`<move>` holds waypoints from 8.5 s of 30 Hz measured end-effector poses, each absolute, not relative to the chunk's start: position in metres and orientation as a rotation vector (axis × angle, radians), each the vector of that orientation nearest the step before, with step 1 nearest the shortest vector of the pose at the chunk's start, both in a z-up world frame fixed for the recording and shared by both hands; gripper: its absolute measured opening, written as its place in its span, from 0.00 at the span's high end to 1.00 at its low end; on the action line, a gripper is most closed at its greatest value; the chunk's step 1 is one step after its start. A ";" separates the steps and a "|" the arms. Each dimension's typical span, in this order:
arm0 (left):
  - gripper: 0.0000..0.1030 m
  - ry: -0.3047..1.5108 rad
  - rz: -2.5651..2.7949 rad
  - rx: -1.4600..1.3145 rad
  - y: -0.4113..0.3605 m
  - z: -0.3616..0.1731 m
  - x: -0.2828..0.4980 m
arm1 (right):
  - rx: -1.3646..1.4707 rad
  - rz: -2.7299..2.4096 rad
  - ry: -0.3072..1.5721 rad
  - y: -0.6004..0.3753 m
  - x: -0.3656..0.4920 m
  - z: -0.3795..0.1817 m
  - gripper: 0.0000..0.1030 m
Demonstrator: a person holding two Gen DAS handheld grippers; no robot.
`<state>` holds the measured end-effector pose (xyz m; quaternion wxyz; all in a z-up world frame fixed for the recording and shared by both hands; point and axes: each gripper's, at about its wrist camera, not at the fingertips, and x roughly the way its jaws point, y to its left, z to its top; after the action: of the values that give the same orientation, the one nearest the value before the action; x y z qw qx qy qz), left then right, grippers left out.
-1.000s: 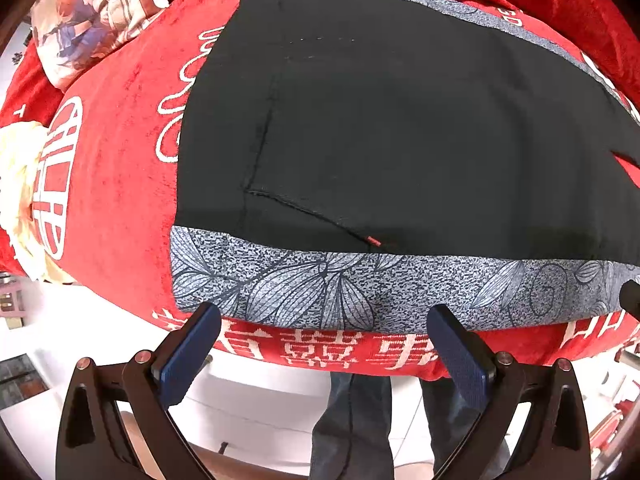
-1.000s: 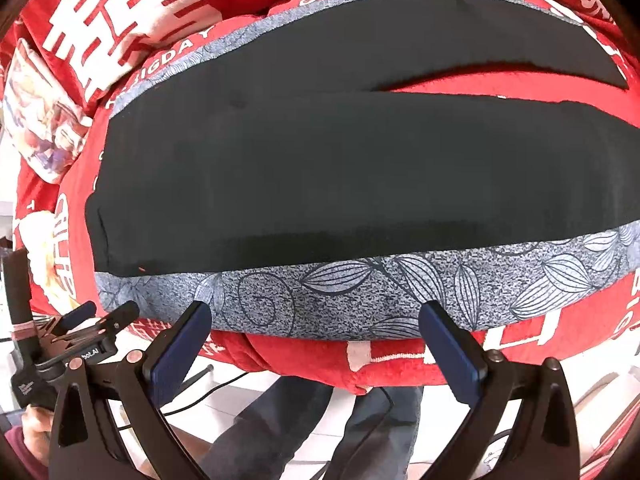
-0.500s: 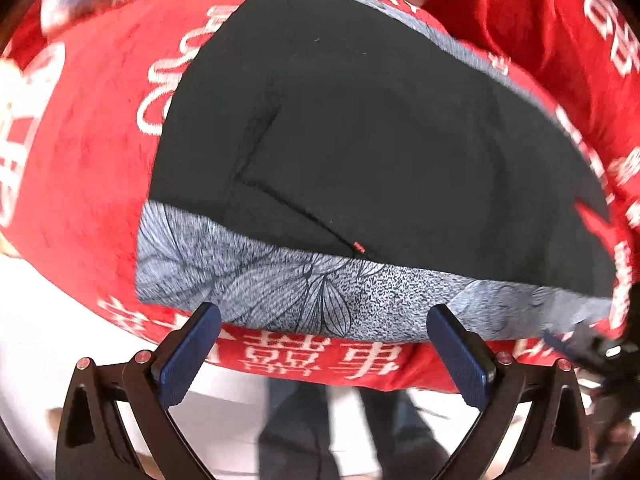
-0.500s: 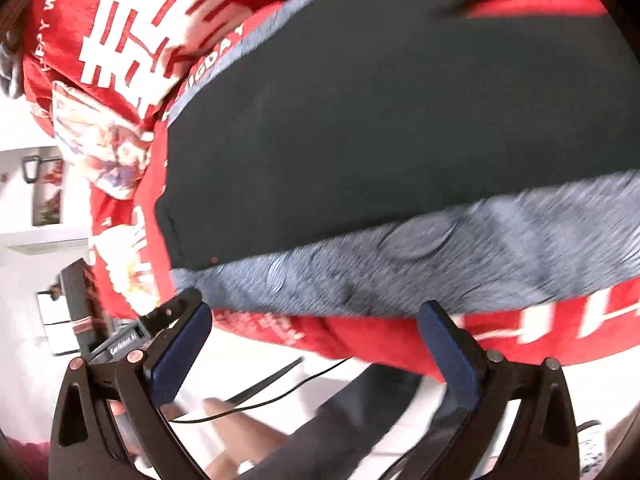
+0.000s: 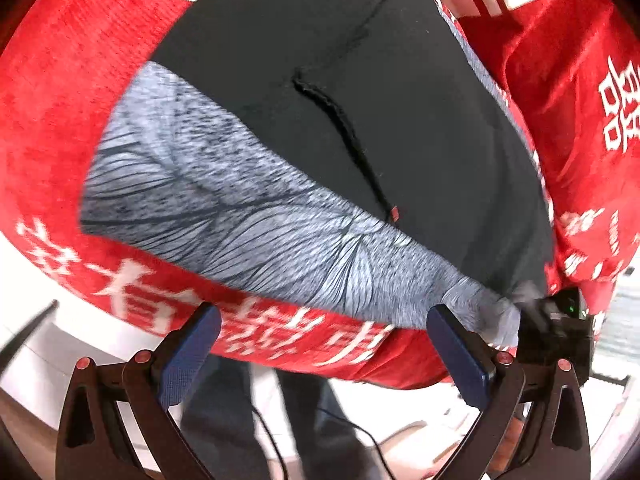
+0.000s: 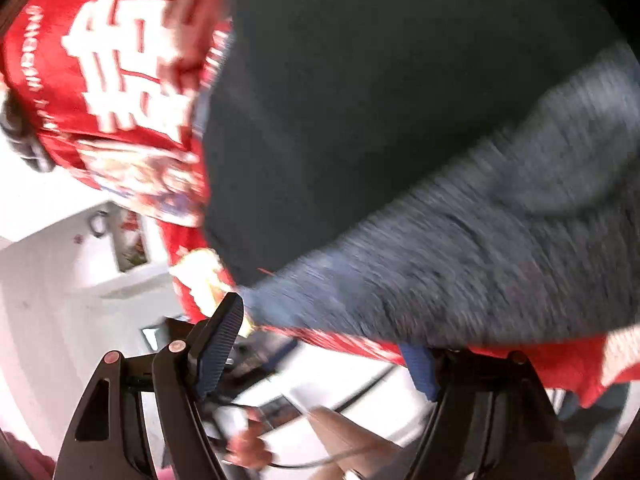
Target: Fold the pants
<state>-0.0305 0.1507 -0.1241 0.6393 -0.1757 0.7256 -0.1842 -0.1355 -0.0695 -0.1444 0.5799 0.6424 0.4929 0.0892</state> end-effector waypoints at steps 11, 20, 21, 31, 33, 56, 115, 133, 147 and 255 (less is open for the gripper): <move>0.22 1.588 -0.373 -0.531 0.156 -0.109 -0.001 | 1.409 0.199 1.176 -0.092 -0.142 -0.118 0.24; 0.55 1.617 -0.397 -0.388 0.155 -0.111 -0.006 | 1.666 0.009 1.048 -0.135 -0.200 -0.156 0.31; 0.64 1.622 -0.392 -0.381 0.157 -0.110 -0.006 | 1.675 -0.005 1.059 -0.137 -0.200 -0.156 0.44; 0.67 1.517 -0.396 -0.374 0.135 -0.038 0.019 | 1.279 0.090 1.184 -0.173 -0.124 -0.080 0.90; 0.67 1.470 -0.420 -0.358 0.121 -0.023 0.038 | 1.205 0.138 1.178 -0.183 -0.097 -0.063 0.90; 0.23 1.239 -0.120 -0.026 0.062 -0.015 0.197 | 1.054 0.154 1.311 -0.233 0.109 -0.120 0.39; 0.67 1.599 -0.947 0.053 -0.295 -0.035 -0.046 | 1.288 -0.177 1.046 -0.442 -0.279 -0.049 0.85; 0.24 1.348 -0.724 0.282 -0.354 -0.012 0.040 | 1.157 -0.306 1.133 -0.616 -0.101 -0.092 0.57; 0.24 1.486 -0.465 0.408 -0.322 -0.107 0.008 | 1.347 -0.488 1.036 -0.610 -0.206 -0.104 0.58; 0.01 1.344 -0.222 0.346 0.030 -0.130 0.128 | 1.394 0.072 1.225 -0.244 -0.070 -0.140 0.45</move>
<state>0.1282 0.0304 -0.1303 0.7632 0.1592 0.6179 -0.1022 -0.0697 -0.2439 -0.1402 0.5990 0.6009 0.5283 0.0312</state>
